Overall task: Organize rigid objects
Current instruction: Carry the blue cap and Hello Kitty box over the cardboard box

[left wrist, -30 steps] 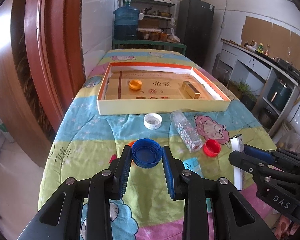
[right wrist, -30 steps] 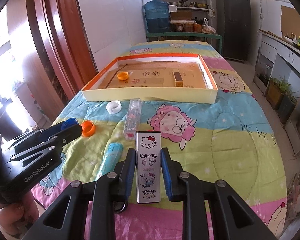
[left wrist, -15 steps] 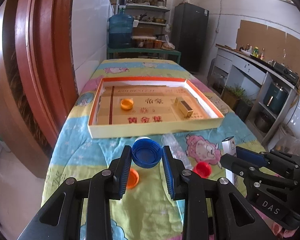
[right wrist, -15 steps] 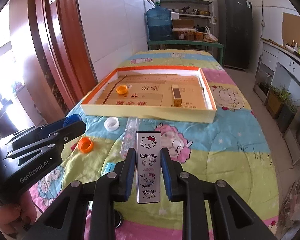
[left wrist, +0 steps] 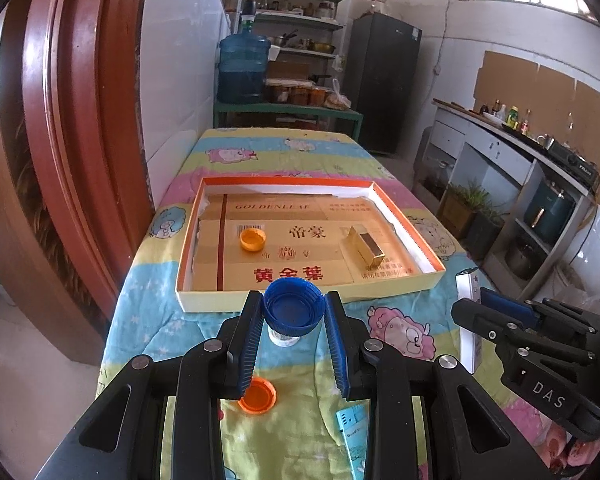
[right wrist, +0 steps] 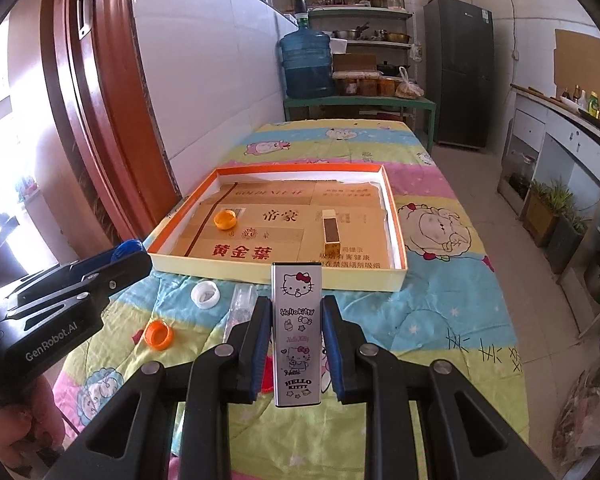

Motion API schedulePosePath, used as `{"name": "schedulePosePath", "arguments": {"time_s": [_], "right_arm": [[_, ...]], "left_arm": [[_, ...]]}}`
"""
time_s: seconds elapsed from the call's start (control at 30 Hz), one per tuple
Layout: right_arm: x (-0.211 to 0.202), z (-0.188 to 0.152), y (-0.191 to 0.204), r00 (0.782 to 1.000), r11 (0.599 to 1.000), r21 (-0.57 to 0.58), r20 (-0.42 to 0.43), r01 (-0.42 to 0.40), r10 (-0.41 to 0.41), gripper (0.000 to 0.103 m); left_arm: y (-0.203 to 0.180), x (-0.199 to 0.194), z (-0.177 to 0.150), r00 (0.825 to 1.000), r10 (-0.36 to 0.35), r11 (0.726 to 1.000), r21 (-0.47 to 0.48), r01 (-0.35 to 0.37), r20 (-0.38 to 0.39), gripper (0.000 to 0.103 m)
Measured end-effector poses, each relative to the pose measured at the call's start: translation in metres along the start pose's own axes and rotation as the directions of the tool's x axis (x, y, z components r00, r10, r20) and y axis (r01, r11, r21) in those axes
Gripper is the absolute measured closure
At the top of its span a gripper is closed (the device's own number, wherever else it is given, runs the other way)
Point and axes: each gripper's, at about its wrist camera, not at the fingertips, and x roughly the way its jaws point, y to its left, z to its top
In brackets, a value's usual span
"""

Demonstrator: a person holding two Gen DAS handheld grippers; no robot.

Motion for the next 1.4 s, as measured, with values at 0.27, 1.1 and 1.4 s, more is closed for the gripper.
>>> {"name": "schedulePosePath", "arguments": {"time_s": [0.27, 1.1, 1.4], "right_arm": [[0.005, 0.023, 0.005, 0.999, 0.999, -0.015, -0.007, -0.045, 0.045, 0.077], [0.091, 0.107, -0.047, 0.993, 0.997, -0.004, -0.092, -0.077, 0.076, 0.077], [0.158, 0.138, -0.076, 0.982, 0.999, 0.016, -0.183, -0.04, 0.042, 0.077]], "left_arm": [[-0.002, -0.002, 0.022, 1.0, 0.009, 1.0, -0.009, -0.009, 0.003, 0.071], [0.012, 0.079, 0.109, 0.998, -0.049, 0.998, -0.048, 0.047, -0.046, 0.071], [0.005, 0.152, 0.129, 0.989, -0.021, 0.999, -0.026, 0.018, -0.144, 0.071]]}}
